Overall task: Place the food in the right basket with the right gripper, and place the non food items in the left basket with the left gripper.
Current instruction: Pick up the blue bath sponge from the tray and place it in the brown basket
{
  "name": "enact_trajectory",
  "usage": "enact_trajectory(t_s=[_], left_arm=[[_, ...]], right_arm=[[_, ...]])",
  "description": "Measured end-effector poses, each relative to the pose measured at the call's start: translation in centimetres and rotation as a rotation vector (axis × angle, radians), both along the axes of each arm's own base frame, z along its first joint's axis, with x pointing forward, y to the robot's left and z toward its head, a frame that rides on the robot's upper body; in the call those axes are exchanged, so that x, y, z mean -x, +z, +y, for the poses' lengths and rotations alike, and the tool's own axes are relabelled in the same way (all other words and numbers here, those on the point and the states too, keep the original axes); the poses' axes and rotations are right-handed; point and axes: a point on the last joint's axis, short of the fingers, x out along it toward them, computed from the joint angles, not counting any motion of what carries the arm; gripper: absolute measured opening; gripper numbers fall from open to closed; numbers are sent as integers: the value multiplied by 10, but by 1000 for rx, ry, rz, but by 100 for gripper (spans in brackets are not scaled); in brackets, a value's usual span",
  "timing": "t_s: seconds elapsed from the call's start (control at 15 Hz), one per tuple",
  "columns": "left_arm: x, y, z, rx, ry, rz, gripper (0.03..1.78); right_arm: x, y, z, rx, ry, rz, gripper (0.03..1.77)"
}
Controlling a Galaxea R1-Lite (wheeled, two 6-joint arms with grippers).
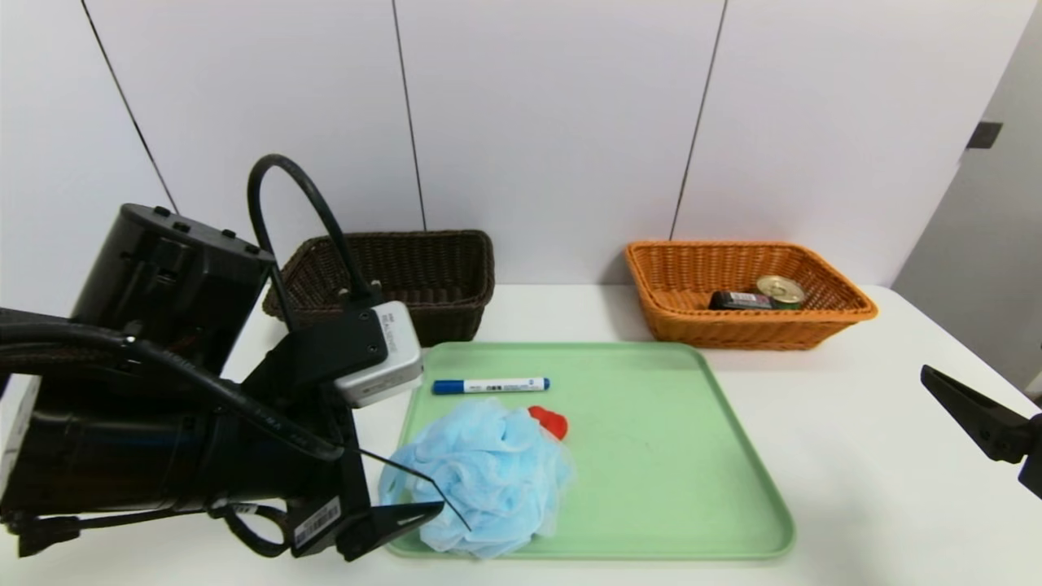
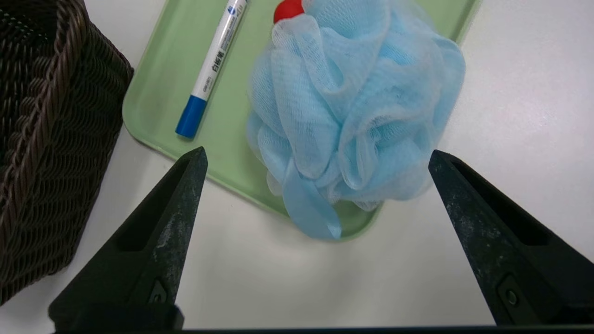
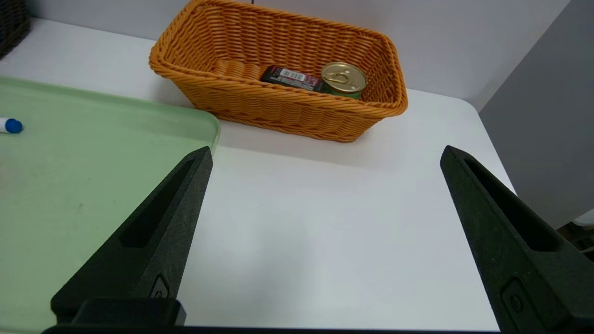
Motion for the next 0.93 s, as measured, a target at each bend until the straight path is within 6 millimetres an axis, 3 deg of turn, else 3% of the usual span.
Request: enact_trajectory(t_s=[0.4,0.53,0.93], left_arm=[[-23,-10,-18,-26,18,4,169],[-24,-16,-21,-54,10,39,169],[-23,-12,-25,-77,-25,109,169]], right_arm=[[0,-4,0,3,9,17,169],[0,-5,1,4,10,20,169],[-1,-7,1,6,18,35,169]])
